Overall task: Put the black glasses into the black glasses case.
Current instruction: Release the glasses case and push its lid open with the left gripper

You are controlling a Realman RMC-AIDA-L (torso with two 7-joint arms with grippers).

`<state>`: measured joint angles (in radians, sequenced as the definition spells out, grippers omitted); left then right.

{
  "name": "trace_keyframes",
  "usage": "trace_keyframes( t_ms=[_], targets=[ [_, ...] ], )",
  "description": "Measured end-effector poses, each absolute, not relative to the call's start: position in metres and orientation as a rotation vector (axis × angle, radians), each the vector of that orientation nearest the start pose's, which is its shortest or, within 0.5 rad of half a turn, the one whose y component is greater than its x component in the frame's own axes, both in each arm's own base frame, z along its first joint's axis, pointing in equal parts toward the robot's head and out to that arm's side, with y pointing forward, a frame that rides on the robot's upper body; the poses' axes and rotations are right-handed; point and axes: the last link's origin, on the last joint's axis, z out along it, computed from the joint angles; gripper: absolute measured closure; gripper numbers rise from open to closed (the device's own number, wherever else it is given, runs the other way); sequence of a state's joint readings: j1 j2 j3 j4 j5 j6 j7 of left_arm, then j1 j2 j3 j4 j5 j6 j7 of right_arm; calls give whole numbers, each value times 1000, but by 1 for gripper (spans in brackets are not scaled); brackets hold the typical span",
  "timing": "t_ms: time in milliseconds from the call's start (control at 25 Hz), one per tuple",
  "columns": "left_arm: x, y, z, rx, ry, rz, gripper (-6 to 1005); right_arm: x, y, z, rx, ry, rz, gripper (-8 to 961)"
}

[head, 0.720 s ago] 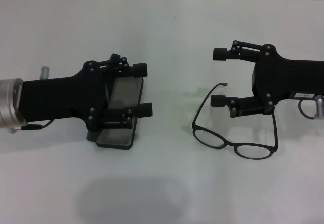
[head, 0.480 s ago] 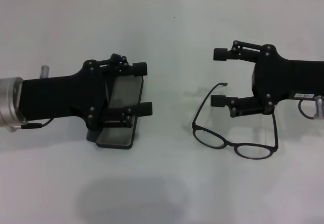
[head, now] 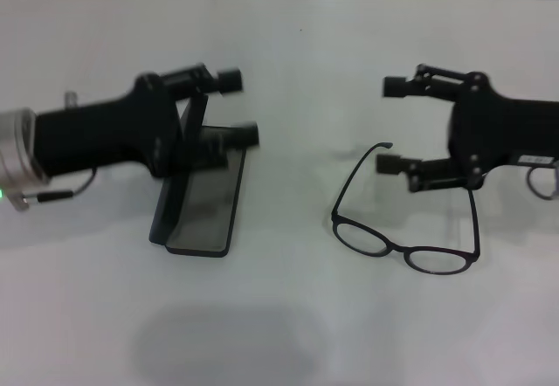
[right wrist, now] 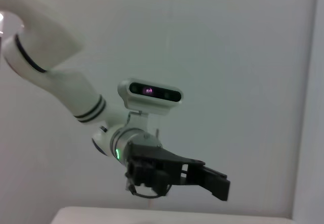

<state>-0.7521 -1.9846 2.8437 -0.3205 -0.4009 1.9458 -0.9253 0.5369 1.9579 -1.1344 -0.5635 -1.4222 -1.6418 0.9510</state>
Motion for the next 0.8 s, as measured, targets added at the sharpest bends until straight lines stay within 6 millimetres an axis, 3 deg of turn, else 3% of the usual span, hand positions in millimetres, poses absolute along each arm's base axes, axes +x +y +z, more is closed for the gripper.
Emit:
trace_keyframes(
  t_ms=[80, 280, 600, 800],
  targets=[
    [-238, 335, 25, -2715, -452, -1064, 213, 223, 330, 22, -2687, -89, 977, 83],
    [-241, 358, 32, -2678, -756, -813, 213, 235, 327, 31, -2631, -54, 967, 83],
    [-236, 373, 57, -2640, -954, -508, 214, 240, 326, 31, -2625, -39, 937, 84],
    [-239, 372, 55, -2661, -1056, -331, 214, 239, 327, 29, -2641, -45, 919, 84]
  ],
)
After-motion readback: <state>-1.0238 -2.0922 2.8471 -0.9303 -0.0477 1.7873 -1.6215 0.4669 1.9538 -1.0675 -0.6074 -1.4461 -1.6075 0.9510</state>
